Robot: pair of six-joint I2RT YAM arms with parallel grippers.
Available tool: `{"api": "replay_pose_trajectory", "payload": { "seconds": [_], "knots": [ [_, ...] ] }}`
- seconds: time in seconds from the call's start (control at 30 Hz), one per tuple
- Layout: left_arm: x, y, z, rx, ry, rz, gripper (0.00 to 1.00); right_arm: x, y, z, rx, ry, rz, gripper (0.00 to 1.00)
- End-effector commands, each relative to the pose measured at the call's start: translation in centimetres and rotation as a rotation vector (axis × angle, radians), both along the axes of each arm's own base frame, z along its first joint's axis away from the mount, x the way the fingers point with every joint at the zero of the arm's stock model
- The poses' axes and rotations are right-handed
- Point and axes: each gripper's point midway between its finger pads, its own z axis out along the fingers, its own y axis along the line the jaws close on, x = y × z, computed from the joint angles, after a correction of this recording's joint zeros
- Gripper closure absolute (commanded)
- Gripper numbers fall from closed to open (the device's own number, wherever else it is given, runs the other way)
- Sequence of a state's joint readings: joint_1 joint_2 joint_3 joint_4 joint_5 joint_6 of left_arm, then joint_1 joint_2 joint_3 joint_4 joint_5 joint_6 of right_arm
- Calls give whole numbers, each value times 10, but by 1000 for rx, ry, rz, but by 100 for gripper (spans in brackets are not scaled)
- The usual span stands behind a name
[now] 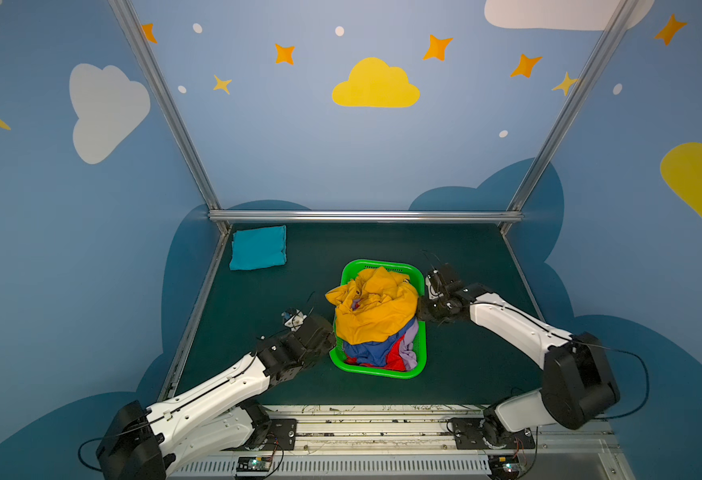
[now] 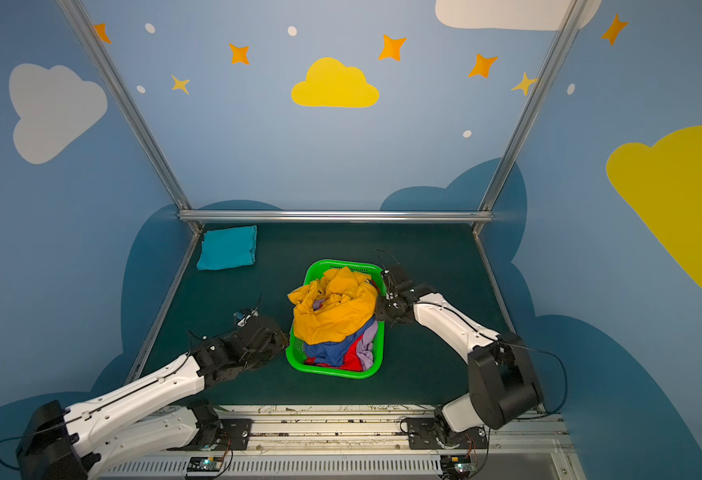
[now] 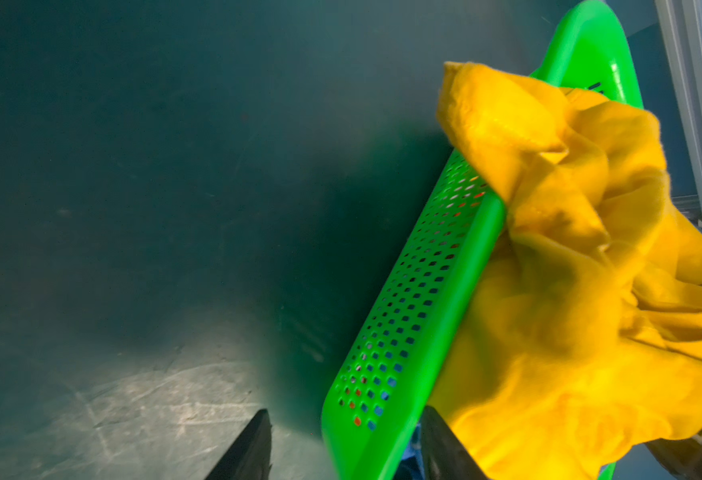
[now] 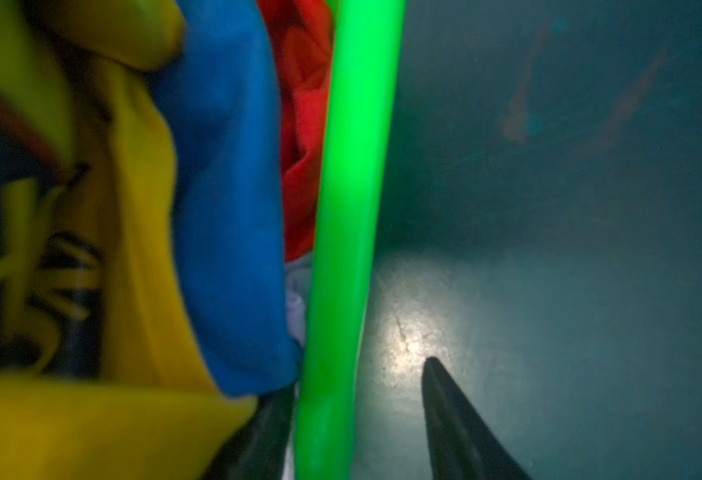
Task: Fold and stack the t-shirts
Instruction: 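Reach both grippers to the green basket's sides, then push the green basket away with the right gripper while the left withdraws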
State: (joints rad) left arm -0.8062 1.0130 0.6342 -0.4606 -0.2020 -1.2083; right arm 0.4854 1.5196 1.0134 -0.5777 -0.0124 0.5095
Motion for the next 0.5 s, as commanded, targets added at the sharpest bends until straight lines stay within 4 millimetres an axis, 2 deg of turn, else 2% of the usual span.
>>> {"api": "replay_pose_trajectory", "payload": {
  "seconds": [0.0,0.07,0.17,0.27,0.47],
  "knots": [
    [20,-21,19,-20,-61,-41,48,-11,4,-14,43,135,-43,60],
    [27,-31,15,-5,-48,-59,56,-11,4,-22,94,162,-84,70],
    [38,-43,5,32,-5,-87,62,-10,-8,-29,136,169,-177,100],
    [50,-53,10,52,20,-121,62,-6,-32,-23,155,134,-293,100],
    [78,-60,58,54,-65,-158,45,5,-91,-3,184,56,-541,100]
  ]
}}
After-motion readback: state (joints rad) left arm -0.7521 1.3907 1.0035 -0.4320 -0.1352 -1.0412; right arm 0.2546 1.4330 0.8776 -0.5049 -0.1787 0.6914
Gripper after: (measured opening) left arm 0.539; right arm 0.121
